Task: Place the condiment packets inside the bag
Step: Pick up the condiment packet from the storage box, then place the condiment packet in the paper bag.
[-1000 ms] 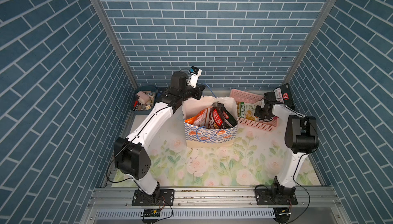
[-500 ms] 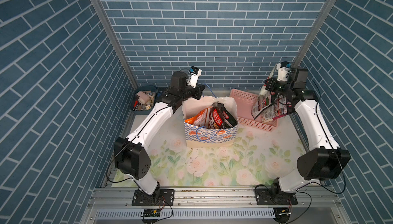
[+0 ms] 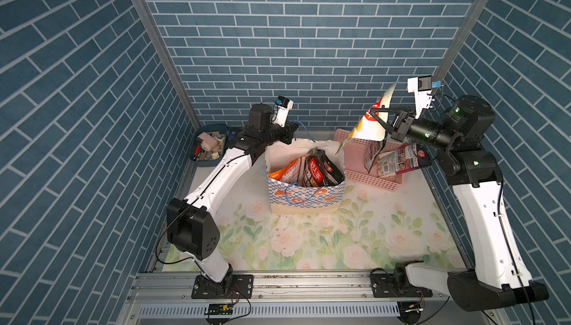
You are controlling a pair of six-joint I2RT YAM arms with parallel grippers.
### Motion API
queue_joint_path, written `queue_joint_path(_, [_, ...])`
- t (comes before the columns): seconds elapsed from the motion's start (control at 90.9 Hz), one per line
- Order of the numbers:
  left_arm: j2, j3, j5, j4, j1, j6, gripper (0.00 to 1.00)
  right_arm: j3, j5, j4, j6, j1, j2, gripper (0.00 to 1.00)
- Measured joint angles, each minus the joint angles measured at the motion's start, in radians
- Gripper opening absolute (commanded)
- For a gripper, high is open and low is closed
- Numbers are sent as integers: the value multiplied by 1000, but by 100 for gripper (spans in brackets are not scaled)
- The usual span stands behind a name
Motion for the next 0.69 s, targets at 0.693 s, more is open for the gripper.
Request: queue_joint_path(0.693, [1, 0, 0, 0, 0, 0, 0, 14, -33, 124, 54, 310, 204, 0])
